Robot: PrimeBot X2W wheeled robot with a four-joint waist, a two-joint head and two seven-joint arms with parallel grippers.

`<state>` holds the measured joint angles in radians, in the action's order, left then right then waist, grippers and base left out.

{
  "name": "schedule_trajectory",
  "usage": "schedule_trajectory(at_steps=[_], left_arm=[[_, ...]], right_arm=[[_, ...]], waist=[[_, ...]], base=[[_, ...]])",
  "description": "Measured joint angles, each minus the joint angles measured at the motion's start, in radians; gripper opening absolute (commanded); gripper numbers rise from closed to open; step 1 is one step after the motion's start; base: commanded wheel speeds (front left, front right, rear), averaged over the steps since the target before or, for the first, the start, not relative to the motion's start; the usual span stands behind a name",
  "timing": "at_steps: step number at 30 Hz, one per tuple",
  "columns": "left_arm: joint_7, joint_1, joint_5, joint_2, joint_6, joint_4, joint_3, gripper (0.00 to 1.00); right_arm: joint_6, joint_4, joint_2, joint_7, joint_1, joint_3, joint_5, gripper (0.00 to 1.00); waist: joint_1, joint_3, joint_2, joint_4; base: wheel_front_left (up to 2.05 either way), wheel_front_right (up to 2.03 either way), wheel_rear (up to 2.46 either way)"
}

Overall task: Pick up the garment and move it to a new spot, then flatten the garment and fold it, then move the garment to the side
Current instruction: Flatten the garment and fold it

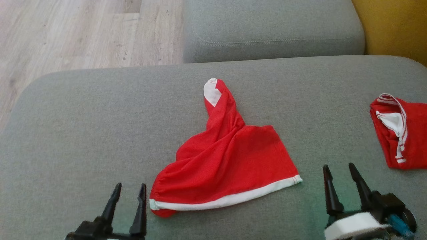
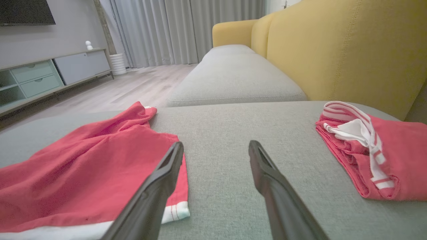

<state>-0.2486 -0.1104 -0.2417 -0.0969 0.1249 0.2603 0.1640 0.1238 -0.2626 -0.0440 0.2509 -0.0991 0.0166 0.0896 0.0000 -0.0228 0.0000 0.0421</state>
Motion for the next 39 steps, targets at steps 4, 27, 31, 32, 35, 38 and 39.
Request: schedule_trajectory(at_steps=[4, 27, 31, 32, 35, 38, 39], left_arm=[[0.127, 0.000, -0.084, -0.080, 0.007, -0.044, 0.108, 1.00], [0.406, 0.070, -0.350, -0.228, 0.007, -0.067, 0.255, 1.00], [0.404, 0.087, -0.360, -0.231, 0.007, -0.047, 0.263, 1.00], [0.404, 0.089, -0.360, -0.233, 0.007, -0.042, 0.266, 1.00], [0.398, 0.091, -0.379, -0.235, 0.007, -0.028, 0.274, 1.00], [0.397, 0.095, -0.400, -0.235, 0.007, -0.012, 0.291, 1.00], [0.397, 0.100, -0.410, -0.235, 0.007, -0.009, 0.295, 1.00]], right_arm=[[0.000, 0.000, -0.035, -0.081, 0.050, 0.075, 0.046, 1.00], [0.000, -0.233, -0.091, -0.395, 0.268, 0.282, 0.138, 1.00], [0.000, -0.256, -0.091, -0.375, 0.286, 0.300, 0.140, 1.00], [0.000, -0.262, -0.091, -0.373, 0.291, 0.303, 0.141, 1.00], [0.000, -0.275, -0.091, -0.366, 0.302, 0.313, 0.150, 1.00], [0.000, -0.290, -0.091, -0.360, 0.314, 0.328, 0.163, 1.00], [0.000, -0.293, -0.091, -0.360, 0.318, 0.331, 0.169, 1.00]], waist=[[0.0000, 0.002, 0.0000, -0.004], [0.0002, 0.136, 0.0000, -0.014], [0.0001, 0.143, 0.0000, -0.015], [0.0001, 0.144, 0.0000, -0.016], [0.0000, 0.145, 0.0000, -0.019], [0.0000, 0.144, 0.0000, -0.023], [0.0000, 0.145, 0.0000, -0.024]], base=[[0.00, 0.00, 0.00], [0.00, 0.00, 0.00], [0.00, 0.00, 0.00], [0.00, 0.00, 0.00], [0.00, 0.00, 0.00], [0.00, 0.00, 0.00], [0.00, 0.00, 0.00]])
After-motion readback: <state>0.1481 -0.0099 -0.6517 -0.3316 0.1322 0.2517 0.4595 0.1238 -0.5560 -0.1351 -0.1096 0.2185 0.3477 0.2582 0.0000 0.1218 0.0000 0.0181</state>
